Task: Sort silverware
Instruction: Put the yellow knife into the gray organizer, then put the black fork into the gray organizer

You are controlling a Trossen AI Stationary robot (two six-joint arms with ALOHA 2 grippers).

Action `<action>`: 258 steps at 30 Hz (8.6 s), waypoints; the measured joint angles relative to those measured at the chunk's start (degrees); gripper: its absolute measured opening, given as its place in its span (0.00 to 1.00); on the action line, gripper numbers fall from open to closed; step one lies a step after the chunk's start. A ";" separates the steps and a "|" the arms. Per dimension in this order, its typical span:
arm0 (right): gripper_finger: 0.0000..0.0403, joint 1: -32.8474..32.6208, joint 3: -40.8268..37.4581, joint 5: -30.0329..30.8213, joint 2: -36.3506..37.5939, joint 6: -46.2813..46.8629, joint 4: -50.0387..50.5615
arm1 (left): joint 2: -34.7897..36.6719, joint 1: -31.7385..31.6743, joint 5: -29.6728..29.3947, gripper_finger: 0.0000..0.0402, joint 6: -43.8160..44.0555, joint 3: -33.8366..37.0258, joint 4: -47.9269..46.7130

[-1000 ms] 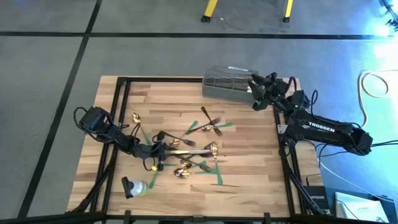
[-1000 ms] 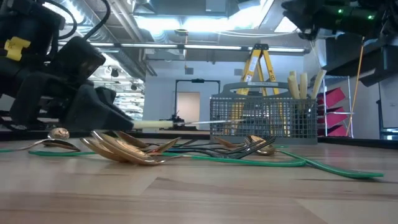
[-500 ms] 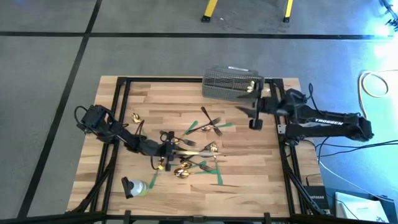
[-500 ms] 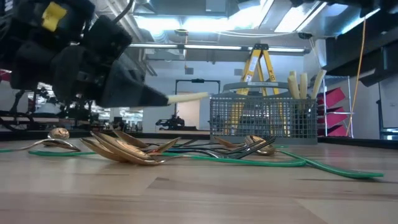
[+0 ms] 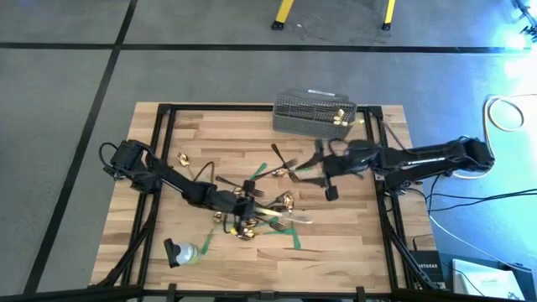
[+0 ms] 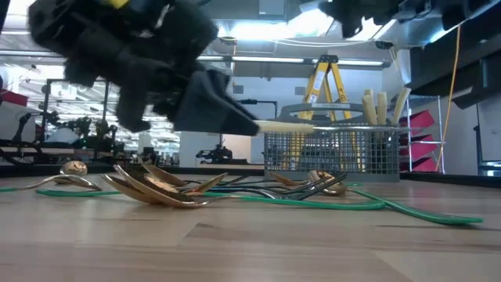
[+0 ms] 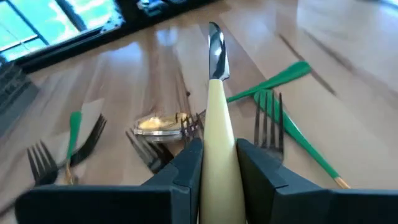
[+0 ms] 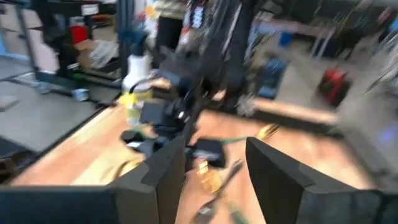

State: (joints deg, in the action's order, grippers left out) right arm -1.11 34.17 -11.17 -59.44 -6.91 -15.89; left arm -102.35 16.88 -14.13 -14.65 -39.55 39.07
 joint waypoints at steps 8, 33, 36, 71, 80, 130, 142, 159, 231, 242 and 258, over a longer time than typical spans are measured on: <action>0.38 -2.80 0.00 -1.01 -10.73 12.79 -0.91 | 0.00 -0.08 0.02 0.15 -9.97 -12.86 -20.41; 0.38 -10.21 -0.04 5.66 -20.55 34.27 -6.61 | 0.00 2.45 -10.67 0.15 -34.11 -33.94 -49.24; 0.38 -11.75 -0.04 7.72 -21.17 34.87 -7.84 | 0.00 2.69 -10.64 0.15 -35.08 -34.51 -49.32; 0.38 -14.99 -0.04 10.79 -27.01 36.45 -17.06 | 0.00 2.74 -10.78 0.15 -34.82 -34.53 -50.45; 0.30 -14.99 -0.04 11.23 -27.01 35.75 -17.04 | 0.00 2.74 -11.11 0.15 -34.82 -34.51 -50.13; 0.00 -14.99 -0.04 21.78 -11.13 29.86 4.50 | 0.09 5.47 -20.28 0.57 -6.23 -32.47 -65.69; 0.00 -15.01 -0.04 42.04 14.60 22.72 22.14 | 1.00 6.79 -20.82 0.57 4.54 -25.35 -62.50; 0.00 -7.56 -9.87 58.30 23.44 -21.59 -25.84 | 17.12 8.91 -23.08 0.57 4.99 1.05 -19.42; 0.16 46.49 -21.31 35.75 -15.65 -2.56 -71.23 | 16.63 9.01 -21.42 0.57 8.93 1.66 -21.90; 0.16 46.45 -21.38 32.80 -15.73 -1.63 -70.55 | 16.63 9.01 -21.43 0.57 9.04 1.66 -21.92; 0.17 46.45 -14.72 10.12 -14.48 11.75 -74.08 | 16.21 8.93 -20.58 0.57 10.98 1.62 -25.01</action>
State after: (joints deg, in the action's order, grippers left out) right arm 45.34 19.45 -1.05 -73.92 4.85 -89.96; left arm -86.13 25.81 -34.71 -3.67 -37.93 14.06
